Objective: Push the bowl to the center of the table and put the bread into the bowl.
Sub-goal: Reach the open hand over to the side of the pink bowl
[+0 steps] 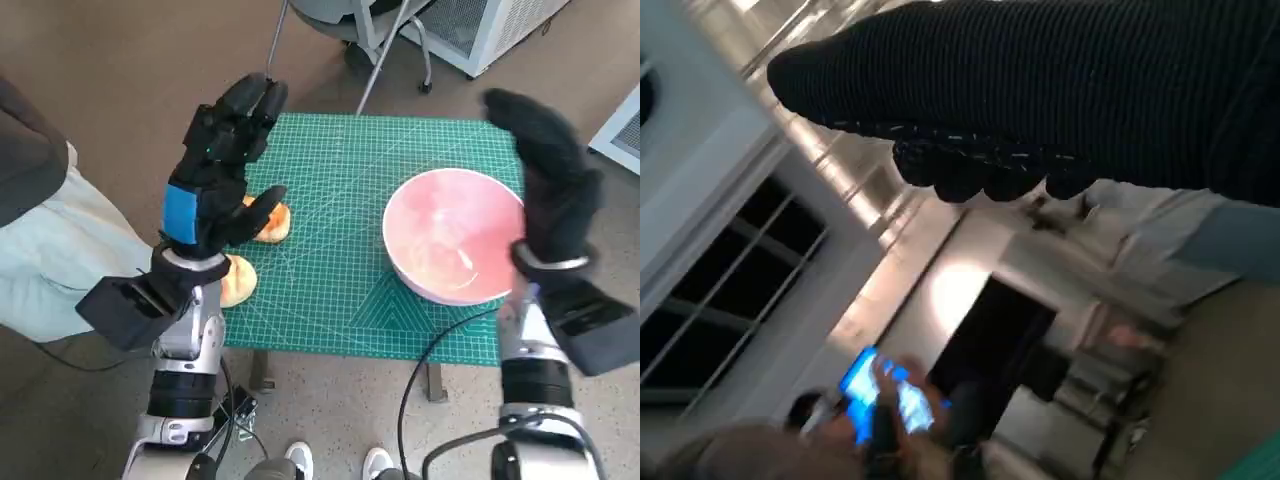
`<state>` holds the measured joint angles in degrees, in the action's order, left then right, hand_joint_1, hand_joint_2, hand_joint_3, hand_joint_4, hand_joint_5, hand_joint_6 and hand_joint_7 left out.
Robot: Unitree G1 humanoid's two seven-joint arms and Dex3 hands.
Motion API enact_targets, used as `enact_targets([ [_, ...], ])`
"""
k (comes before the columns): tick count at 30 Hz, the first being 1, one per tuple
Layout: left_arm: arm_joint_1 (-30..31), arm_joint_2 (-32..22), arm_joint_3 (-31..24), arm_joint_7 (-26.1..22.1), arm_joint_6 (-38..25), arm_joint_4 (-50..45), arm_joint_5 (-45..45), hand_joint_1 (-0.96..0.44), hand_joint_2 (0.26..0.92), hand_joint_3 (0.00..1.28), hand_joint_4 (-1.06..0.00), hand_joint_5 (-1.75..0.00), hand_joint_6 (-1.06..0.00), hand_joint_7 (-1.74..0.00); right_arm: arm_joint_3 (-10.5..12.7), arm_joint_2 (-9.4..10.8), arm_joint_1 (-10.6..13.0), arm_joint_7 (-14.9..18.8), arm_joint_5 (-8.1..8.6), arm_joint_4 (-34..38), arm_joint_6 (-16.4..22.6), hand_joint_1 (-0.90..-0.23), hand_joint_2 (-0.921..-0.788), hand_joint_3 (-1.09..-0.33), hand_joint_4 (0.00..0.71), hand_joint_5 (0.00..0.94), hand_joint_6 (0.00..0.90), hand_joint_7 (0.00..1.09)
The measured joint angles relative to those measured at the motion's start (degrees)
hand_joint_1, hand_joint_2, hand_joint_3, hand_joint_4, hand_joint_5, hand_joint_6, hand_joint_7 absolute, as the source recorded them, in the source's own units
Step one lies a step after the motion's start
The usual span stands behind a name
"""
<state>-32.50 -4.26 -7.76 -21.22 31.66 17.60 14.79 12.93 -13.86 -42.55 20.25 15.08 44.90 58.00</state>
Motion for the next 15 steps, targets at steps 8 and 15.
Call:
enact_targets([
  [8, 0.25, -0.06, -0.09, 0.08, 1.39, 1.39, -0.12, -0.46, 0.921, 0.23, -0.35, 0.0, -0.26, -0.39, 4.38, -3.52, 0.05, -11.96, -7.15, 9.09, 2.24, -0.482, -0.921, -0.777, 0.319, 0.001, -0.001, 0.76],
  [15, 0.31, -0.07, -0.15, 0.33, 2.27, 2.25, -0.26, -0.46, 0.921, 0.23, -0.35, 0.0, -0.26, -0.37, 5.23, -5.65, 0.48, -20.44, -10.82, 18.16, 0.93, -0.466, -0.921, -0.787, 0.331, 0.008, 0.003, 0.77],
])
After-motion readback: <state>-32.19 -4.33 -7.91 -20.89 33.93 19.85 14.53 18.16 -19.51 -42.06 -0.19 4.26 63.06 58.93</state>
